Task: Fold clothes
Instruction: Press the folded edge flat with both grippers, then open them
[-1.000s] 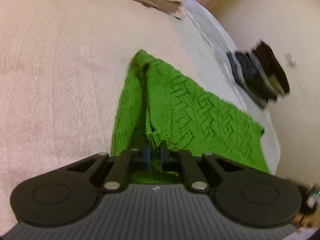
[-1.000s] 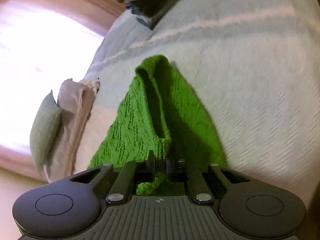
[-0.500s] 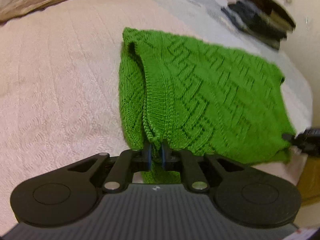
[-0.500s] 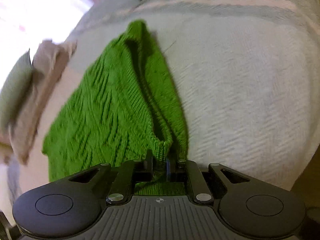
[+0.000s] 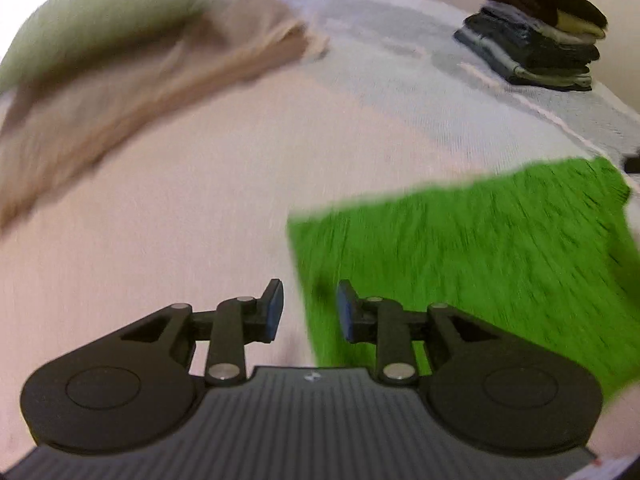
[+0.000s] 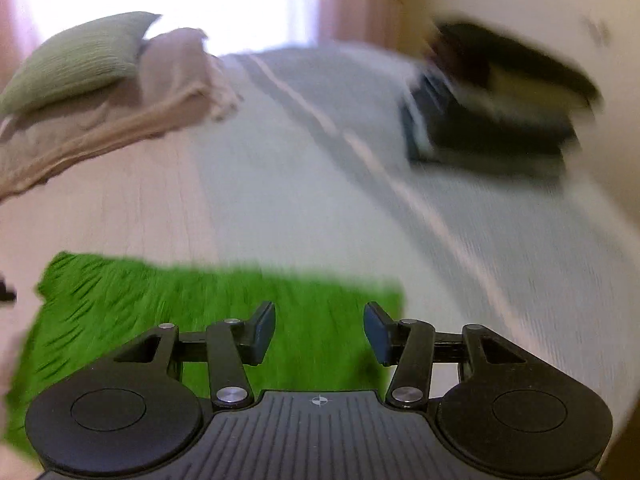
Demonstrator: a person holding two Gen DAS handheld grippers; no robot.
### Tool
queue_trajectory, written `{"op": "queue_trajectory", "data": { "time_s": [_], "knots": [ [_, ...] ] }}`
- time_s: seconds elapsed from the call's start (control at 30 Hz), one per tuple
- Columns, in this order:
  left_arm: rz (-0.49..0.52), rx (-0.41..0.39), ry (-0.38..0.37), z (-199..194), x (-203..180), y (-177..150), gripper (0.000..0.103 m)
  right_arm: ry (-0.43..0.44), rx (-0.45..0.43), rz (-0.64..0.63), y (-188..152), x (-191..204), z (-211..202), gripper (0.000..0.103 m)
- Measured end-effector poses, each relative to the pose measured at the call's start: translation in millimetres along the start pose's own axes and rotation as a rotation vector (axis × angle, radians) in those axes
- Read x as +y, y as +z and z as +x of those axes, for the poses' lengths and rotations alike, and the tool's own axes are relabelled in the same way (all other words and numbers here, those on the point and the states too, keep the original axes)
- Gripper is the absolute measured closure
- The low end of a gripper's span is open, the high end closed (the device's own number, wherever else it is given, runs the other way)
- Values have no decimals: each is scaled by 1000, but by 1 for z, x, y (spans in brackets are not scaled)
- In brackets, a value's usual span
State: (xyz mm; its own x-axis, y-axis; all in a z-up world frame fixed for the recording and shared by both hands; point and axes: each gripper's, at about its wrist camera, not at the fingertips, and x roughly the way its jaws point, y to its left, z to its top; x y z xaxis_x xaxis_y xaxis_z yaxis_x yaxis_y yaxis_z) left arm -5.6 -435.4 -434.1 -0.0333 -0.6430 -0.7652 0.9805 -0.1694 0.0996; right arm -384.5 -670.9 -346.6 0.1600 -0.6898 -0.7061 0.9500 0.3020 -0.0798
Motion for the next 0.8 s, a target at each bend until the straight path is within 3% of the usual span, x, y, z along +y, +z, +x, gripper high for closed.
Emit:
{"op": "queue_trajectory", "data": {
  "time_s": [0.07,0.13,0.2,0.27,0.43,0.6,0.73,0.8],
  "knots": [
    [28,-18,-6,24,-10,16,76,-3,5,-64,-5,6,35,57],
    [76,-5,-22,53,-17,18,72,-19,84,-89,-26,-5,67,57],
    [126,96,-4,88,-20,5,70,42,89,-14,-51,-30,72,53],
    [131,83,-18,98,-14,-10,70,75,89,61,-64,-50,63,51],
    [92,90,9,68,-14,-3,72,0,105,50,-54,-41,21,51],
    [44,60,-51,0,-36,-10,68,92,72,130,-78,-3,-49,51],
    [12,124,-130,-30,-66,-44,68,73,204,123,-117,32,-50,51],
    [-17,201,-137,-25,-75,-66,67,60,274,125,-142,36,-44,51]
  ]
}}
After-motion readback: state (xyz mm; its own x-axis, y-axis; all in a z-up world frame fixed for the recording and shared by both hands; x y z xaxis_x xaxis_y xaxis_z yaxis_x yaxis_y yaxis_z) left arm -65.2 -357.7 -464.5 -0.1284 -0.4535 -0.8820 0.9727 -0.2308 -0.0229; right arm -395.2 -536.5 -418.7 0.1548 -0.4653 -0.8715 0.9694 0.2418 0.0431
